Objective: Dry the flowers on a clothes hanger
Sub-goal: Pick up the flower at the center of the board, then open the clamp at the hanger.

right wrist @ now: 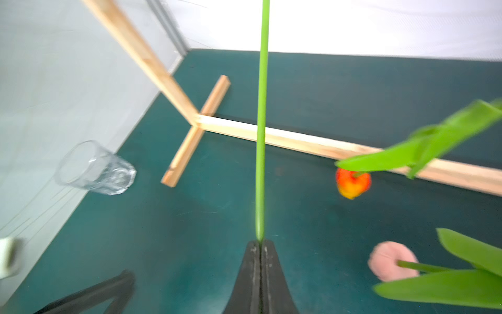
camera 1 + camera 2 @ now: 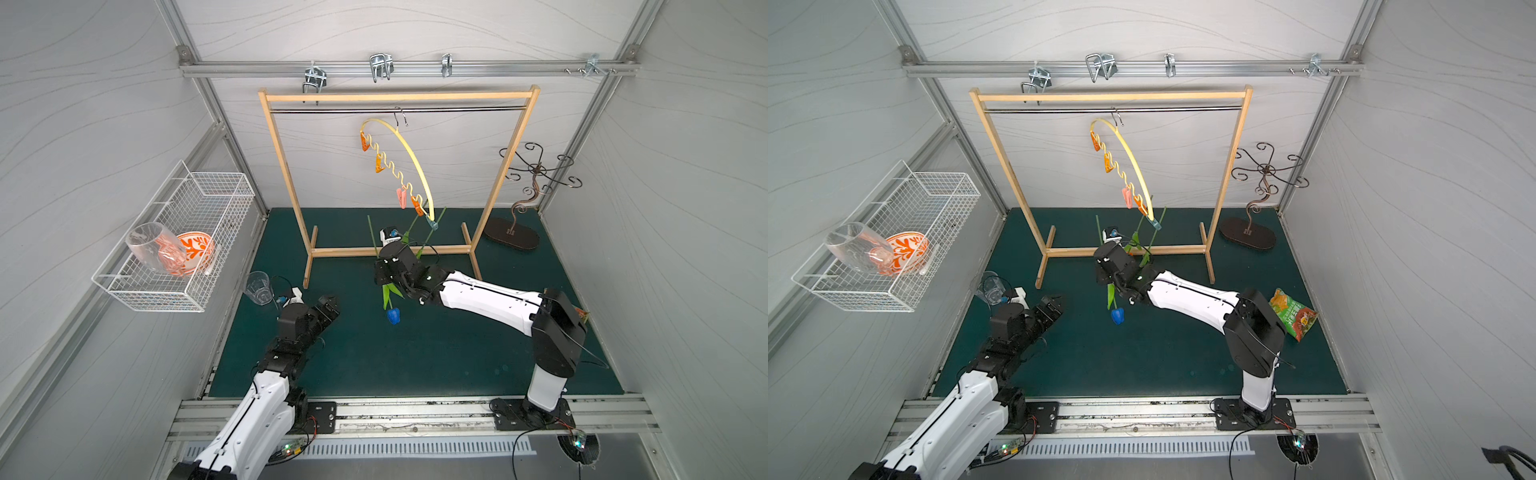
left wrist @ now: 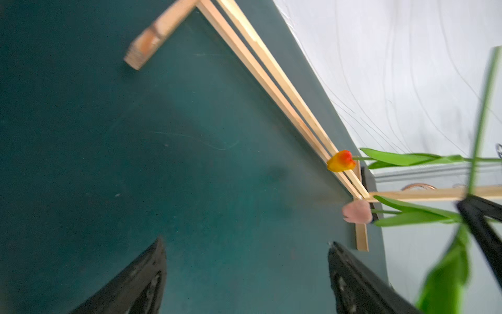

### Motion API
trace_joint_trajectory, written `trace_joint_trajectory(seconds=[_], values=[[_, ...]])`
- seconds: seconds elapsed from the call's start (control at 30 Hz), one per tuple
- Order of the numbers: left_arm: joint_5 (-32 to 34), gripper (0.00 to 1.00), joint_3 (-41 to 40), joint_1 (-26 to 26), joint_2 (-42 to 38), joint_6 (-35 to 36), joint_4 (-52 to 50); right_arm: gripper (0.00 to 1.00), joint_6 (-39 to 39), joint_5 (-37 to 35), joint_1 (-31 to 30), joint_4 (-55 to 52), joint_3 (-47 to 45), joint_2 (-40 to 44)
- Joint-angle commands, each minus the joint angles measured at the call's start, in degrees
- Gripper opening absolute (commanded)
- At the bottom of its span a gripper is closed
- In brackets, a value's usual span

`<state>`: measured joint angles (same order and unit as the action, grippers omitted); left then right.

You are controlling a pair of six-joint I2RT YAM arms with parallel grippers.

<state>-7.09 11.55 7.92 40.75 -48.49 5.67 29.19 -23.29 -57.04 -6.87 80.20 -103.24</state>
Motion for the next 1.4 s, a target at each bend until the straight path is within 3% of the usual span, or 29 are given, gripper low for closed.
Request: trace_joint_trajectory(seconds=[0.0,0.13,0.27,0.37,0.53,0.7,0.87,1.17,1.37], values=[[-7.7,0.92,1.5,0.0,2.0,1.9,11.4,0.0,2.6,-0.1,1.2,0.9,-3.4,2.7],[-8.7,0.88,6.5,3.4,6.3,-0.7,14.1,0.0,2.1,-3.3,1.8,1.5,-7.5,7.0],[-2.3,0.89,15.4,13.6,12.1,4.7,14.3,0.0,3.6,-2.5,3.9,2.0,-10.0,9.8],[-1.0,0.91,22.1,17.4,17.0,8.2,15.0,0.0,3.1,-2.6,4.6,2.2,-11.0,11.9],[-3.8,0.94,31.7,17.6,24.5,12.8,18.0,0.0,0.6,-2.8,5.4,4.2,-13.1,15.4],[-17.6,0.9,43.3,16.2,35.5,15.4,22.6,0.0,-0.4,-1.8,7.1,3.1,-12.9,18.2],[-25.2,0.81,52.1,13.8,44.0,12.9,25.8,0.0,-1.5,-1.4,8.1,2.7,-13.4,20.3],[-24.2,0.79,60.7,13.3,50.3,20.5,23.1,0.0,-3.9,-1.7,9.3,3.3,-15.1,22.4],[-23.1,0.72,60.6,13.3,53.2,24.0,29.2,0.0,-3.7,-0.8,9.5,5.0,-16.2,23.6]])
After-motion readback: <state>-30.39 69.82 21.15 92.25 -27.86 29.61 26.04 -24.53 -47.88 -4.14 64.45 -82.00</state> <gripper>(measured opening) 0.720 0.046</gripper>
